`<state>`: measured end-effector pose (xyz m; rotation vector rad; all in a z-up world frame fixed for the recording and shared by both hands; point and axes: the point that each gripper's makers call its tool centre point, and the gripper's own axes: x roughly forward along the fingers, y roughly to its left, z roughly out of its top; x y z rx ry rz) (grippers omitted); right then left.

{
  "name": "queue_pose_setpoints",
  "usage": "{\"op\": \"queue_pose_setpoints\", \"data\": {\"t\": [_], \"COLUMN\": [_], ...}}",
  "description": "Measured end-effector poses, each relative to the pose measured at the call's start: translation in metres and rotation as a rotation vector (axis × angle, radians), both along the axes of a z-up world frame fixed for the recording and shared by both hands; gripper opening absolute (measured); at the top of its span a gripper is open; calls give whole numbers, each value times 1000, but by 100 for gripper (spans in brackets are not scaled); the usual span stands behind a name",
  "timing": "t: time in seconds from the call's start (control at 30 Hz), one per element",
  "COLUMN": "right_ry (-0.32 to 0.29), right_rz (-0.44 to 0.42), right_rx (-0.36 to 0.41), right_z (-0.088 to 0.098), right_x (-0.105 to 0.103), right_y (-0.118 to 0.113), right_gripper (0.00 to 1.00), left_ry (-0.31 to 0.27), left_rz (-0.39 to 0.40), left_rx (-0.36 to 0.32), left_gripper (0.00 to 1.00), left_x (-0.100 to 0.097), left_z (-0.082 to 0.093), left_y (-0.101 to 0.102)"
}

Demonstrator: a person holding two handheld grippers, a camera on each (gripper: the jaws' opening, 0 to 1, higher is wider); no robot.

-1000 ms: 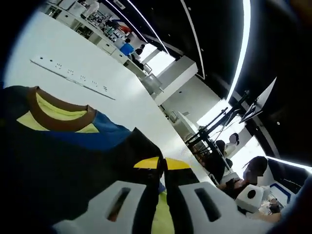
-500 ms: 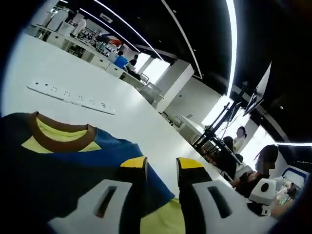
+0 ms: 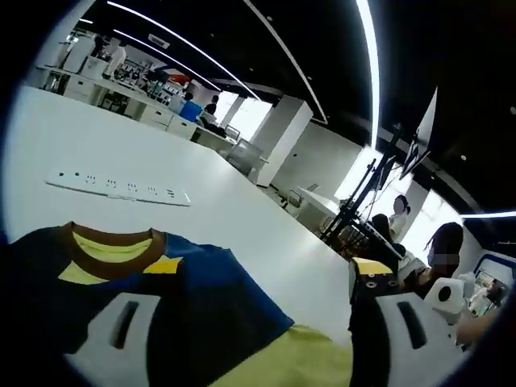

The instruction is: Fold the garment on the visible template until the final outline fits inside the template.

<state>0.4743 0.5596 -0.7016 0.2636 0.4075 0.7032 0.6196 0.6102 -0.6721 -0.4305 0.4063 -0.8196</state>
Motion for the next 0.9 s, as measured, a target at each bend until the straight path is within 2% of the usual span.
{"op": "queue_pose_setpoints", "data": {"t": [0.07,0.17,0.23,0.27,0.33,0.47,0.5,0.53,0.6,0.73,0.9], "right_ry": [6,20,22,1,6,21,14,-27,-7,-13,2], "right_rz": [3,5,16,26,24,28,33,42,76,71,81], "right_rx": [-4,-12,-15,-36,-40,-43,-45,-98,-144,-127,-156], "right_z": [-1,-1,2,5,4,6,8,8,3,10,9], "right_x": [2,3,2,2,5,8,8,10,6,9,12], "right_y": [0,-1,1,0,-2,-4,-3,-5,-4,-7,-11], "right_gripper": [93,93,93,93,93,92,93,94,93,95,95], "left_ry": [0,17,-14,-21,-7,-29,-41,-39,-41,-41,-54], "left_rz": [-2,-36,-65,-83,-82,-71,-55,-49,-37,10,40], "left_rx": [33,46,74,73,77,51,40,37,39,24,31], "left_gripper": [98,99,99,99,99,97,97,97,97,96,94], "left_x": [-2,-11,-18,-20,-23,-30,-32,-33,-38,-45,-65], "left_z": [-2,0,4,6,6,21,24,25,24,27,34], "left_y": [4,6,8,7,12,24,30,35,46,72,107]}}
